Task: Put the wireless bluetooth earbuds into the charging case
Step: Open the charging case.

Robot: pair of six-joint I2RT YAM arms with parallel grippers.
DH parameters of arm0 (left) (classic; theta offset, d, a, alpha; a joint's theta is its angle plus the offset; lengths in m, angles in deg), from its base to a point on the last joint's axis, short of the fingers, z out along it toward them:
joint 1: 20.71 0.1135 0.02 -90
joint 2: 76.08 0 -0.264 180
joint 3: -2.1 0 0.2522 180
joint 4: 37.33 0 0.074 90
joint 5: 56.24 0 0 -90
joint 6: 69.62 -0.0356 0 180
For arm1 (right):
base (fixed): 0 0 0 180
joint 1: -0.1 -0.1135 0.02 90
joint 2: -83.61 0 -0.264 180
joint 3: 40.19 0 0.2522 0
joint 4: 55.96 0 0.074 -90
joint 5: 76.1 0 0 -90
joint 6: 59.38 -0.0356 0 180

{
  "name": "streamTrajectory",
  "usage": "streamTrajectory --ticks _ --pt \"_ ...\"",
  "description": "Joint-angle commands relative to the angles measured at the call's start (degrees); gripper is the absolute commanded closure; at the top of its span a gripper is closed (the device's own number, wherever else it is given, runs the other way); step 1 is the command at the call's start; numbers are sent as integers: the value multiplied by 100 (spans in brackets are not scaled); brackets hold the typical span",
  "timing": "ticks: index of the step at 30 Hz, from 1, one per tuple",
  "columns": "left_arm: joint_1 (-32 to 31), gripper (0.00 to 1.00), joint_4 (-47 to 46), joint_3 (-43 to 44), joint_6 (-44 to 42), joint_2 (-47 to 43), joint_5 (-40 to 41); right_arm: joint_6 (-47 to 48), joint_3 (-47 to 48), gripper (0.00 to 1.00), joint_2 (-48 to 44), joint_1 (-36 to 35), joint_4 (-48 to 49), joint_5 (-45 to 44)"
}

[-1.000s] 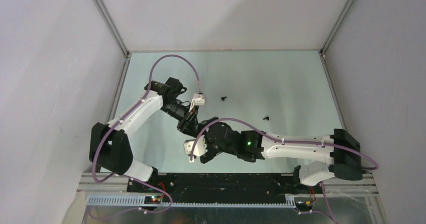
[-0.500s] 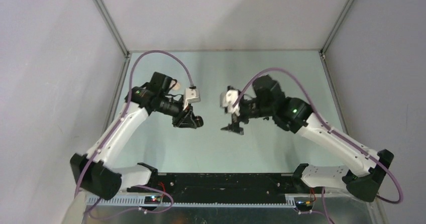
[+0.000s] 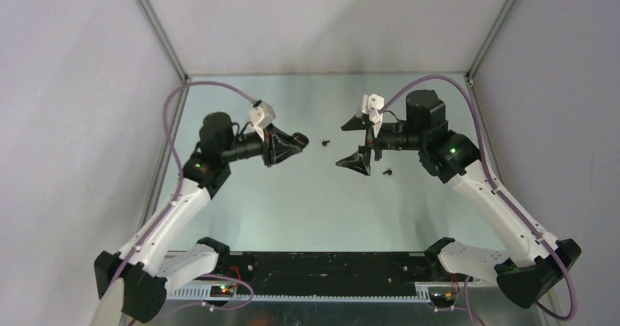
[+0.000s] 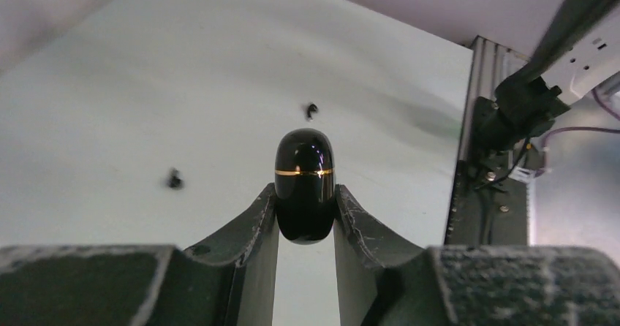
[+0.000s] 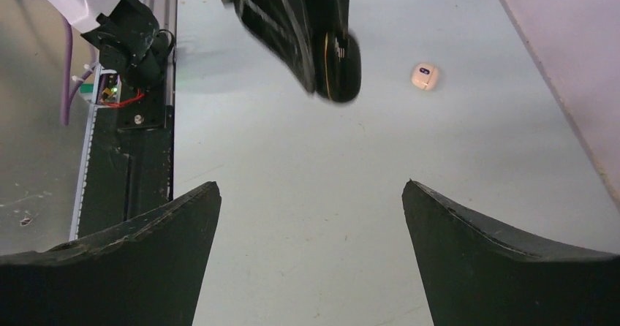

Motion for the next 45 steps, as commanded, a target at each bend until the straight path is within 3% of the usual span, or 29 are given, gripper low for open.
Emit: streamTrajectory --ticks 1,5,8,17,27,34,39,45 --pt "-28 93 -3325 -1431 2347 -29 -122 -464 -157 1 -220 -82 639 101" --pt "-26 89 -5024 -2323 3082 -20 -105 -592 -651 1 -352 -79 1024 -49" --pt "-21 87 -5326 -2497 3137 9 -1 -727 -1026 1 -331 -13 1487 87" --pt "-21 92 -5187 -2663 2838 52 -98 -905 -1268 1 168 -467 1920 -79" --pt "-36 100 -5250 -2779 2843 197 -147 -1271 -1264 1 504 -898 2498 -1583" --pt "-81 97 -5307 -2811 2708 217 -675 -1382 -1267 0 432 -909 2681 -1511" --pt "-194 96 -4467 -2619 2039 162 -1241 -1403 -1267 0 446 -914 2700 -1509" --pt "-213 96 -4174 -2505 1822 149 -1359 -1340 -1261 0 594 -1039 2510 -1444"
